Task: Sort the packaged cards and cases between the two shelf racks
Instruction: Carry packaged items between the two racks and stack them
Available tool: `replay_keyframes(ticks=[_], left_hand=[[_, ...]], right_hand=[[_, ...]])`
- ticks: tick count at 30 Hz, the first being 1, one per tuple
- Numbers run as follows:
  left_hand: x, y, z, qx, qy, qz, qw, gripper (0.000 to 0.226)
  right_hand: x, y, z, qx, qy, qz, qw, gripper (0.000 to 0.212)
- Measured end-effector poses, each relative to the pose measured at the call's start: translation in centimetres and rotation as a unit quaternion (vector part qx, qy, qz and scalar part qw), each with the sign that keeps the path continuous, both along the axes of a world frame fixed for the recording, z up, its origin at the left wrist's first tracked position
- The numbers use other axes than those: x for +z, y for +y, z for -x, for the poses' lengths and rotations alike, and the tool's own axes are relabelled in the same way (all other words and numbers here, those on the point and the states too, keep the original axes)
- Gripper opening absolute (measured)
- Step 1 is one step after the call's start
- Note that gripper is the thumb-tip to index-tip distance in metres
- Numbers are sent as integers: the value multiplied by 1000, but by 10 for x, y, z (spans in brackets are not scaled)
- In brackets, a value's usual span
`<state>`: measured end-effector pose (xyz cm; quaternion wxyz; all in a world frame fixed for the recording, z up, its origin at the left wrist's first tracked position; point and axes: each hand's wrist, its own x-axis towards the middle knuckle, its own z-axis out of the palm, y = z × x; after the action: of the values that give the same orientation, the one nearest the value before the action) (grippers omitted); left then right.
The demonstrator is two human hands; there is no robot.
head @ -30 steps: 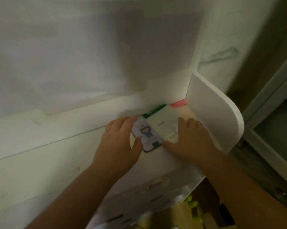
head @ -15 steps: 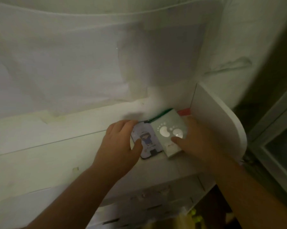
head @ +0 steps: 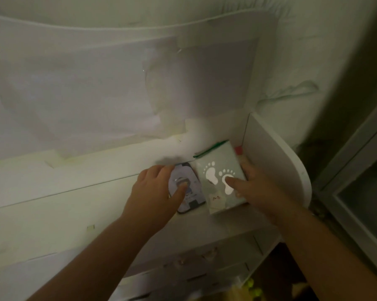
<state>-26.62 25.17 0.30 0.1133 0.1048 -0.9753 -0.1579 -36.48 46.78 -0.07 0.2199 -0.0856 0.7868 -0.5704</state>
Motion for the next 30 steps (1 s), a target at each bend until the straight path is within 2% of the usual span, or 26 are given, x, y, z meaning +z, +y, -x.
replay_keyframes(ticks=[2, 4, 9, 11, 20, 30], left_hand=[[-3, -2, 6, 12, -21, 14, 1000, 59], [-8, -4, 15, 22, -51, 30, 998, 67], [-25, -17, 42, 12, -189, 26, 982, 111], [-29, -21, 49, 14, -221, 25, 975, 121], [-29, -26, 49, 3, -229, 38, 973, 122], [-23, -17, 36, 63, -246, 13, 967, 137]], right_hand=[[3, 4, -1, -16, -2, 26, 1000, 28], [7, 9, -4, -33, -3, 51, 998, 22], [13, 21, -12, -24, 12, 63, 998, 23], [15, 25, -15, -16, 14, 57, 998, 28], [21, 34, -22, -25, 25, 51, 998, 16], [18, 33, -32, -39, 33, 63, 997, 16]])
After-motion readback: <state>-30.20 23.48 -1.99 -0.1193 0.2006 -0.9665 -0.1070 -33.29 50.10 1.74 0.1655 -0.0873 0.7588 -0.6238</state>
